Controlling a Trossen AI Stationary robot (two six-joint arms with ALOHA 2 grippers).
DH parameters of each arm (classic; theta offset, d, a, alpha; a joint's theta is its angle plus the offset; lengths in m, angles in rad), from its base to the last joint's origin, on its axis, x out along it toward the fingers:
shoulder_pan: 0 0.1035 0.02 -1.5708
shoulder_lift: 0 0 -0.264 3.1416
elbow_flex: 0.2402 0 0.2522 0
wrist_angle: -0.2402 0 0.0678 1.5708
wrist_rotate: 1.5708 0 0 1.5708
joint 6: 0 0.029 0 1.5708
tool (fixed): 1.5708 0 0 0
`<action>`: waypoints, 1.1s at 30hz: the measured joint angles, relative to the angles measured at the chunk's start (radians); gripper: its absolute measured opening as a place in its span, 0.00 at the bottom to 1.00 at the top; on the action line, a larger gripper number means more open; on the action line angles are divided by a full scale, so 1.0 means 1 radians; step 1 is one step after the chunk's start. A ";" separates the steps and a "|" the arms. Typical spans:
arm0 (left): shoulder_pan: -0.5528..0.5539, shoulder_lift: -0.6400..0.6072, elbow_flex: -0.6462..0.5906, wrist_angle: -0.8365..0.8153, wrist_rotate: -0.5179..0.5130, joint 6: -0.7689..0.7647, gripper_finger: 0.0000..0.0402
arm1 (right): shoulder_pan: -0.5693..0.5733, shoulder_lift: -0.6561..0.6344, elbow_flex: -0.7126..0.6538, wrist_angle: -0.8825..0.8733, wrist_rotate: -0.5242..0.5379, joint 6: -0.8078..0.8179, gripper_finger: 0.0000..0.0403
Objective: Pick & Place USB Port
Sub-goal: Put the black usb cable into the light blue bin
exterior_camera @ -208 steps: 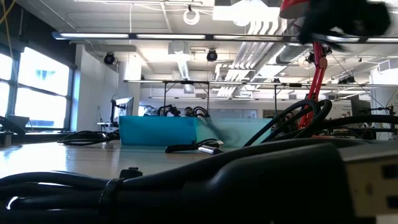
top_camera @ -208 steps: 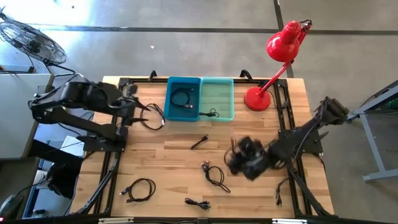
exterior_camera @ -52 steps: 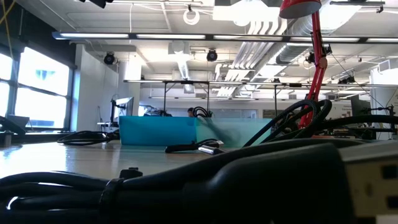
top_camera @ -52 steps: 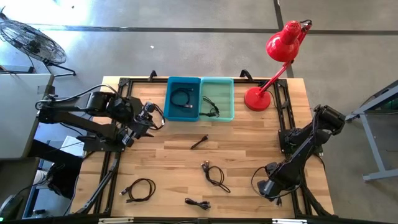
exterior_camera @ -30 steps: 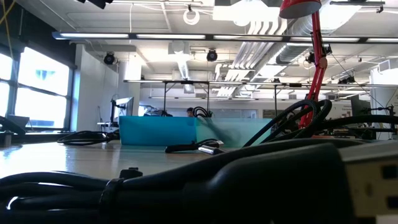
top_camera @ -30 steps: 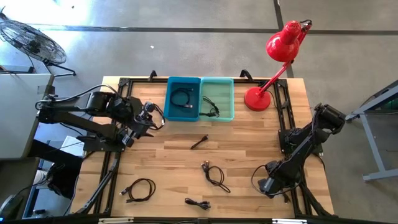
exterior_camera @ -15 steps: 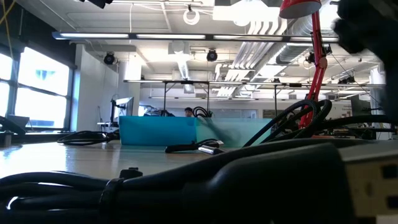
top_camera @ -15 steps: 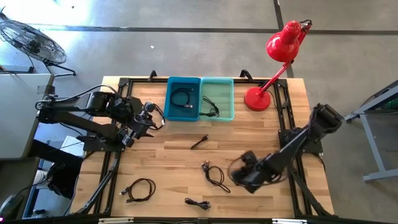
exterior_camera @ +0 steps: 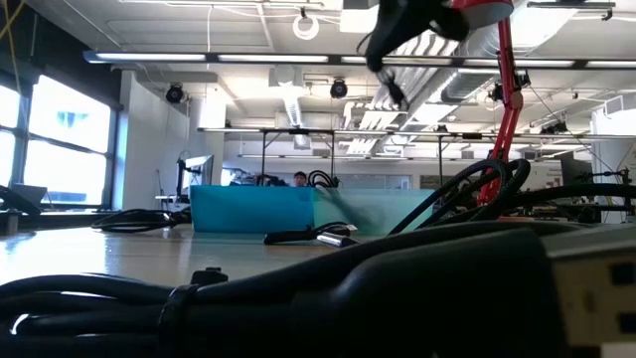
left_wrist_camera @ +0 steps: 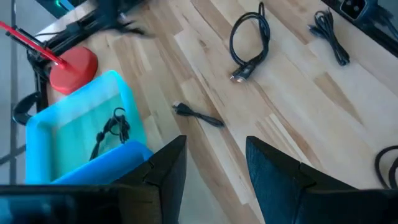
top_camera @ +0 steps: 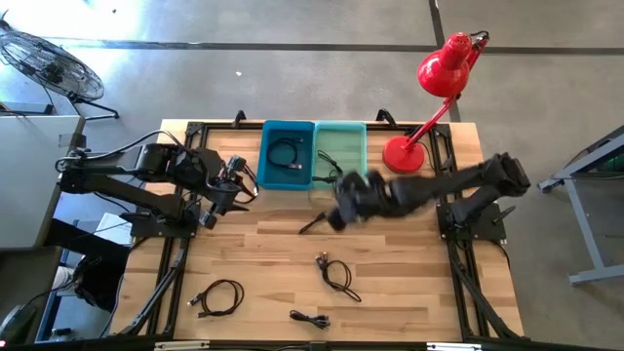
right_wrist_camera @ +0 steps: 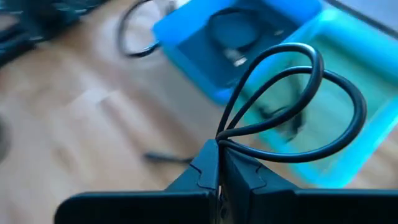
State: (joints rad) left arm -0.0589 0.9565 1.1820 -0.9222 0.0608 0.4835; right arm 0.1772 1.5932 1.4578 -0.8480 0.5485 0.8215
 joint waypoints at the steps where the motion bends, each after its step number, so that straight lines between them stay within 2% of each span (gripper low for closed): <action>1: 0.000 0.000 0.000 -0.001 0.000 -0.010 0.40 | -0.044 0.000 0.005 0.000 -0.020 -0.036 0.00; 4: 0.000 0.000 0.000 -0.001 -0.006 -0.042 0.40 | -0.179 0.000 -0.001 0.019 -0.101 -0.131 0.00; 8: 0.000 0.000 0.000 -0.002 -0.050 -0.082 0.40 | -0.347 0.000 -0.059 0.134 -0.237 -0.242 0.00; 15: 0.000 0.000 0.000 -0.034 -0.120 -0.136 0.40 | -0.545 -0.001 -0.211 0.376 -0.455 -0.307 0.00; 20: 0.000 0.003 0.000 -0.111 -0.214 -0.175 0.40 | -0.623 -0.001 -0.320 0.493 -0.550 -0.339 0.01; 23: 0.000 0.003 0.000 -0.156 -0.255 -0.207 0.40 | -0.644 -0.001 -0.366 0.576 -0.592 -0.346 0.04; 26: 0.000 0.003 0.001 -0.187 -0.286 -0.276 0.40 | -0.649 -0.001 -0.381 0.640 -0.596 -0.380 0.11; 33: 0.000 0.003 0.000 -0.243 -0.402 -0.280 0.40 | -0.647 -0.001 -0.349 0.662 -0.573 -0.430 0.31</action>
State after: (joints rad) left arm -0.0589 0.9596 1.1824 -1.1648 -0.3409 0.2035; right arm -0.4695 1.5921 1.1084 -0.1864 -0.0248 0.3916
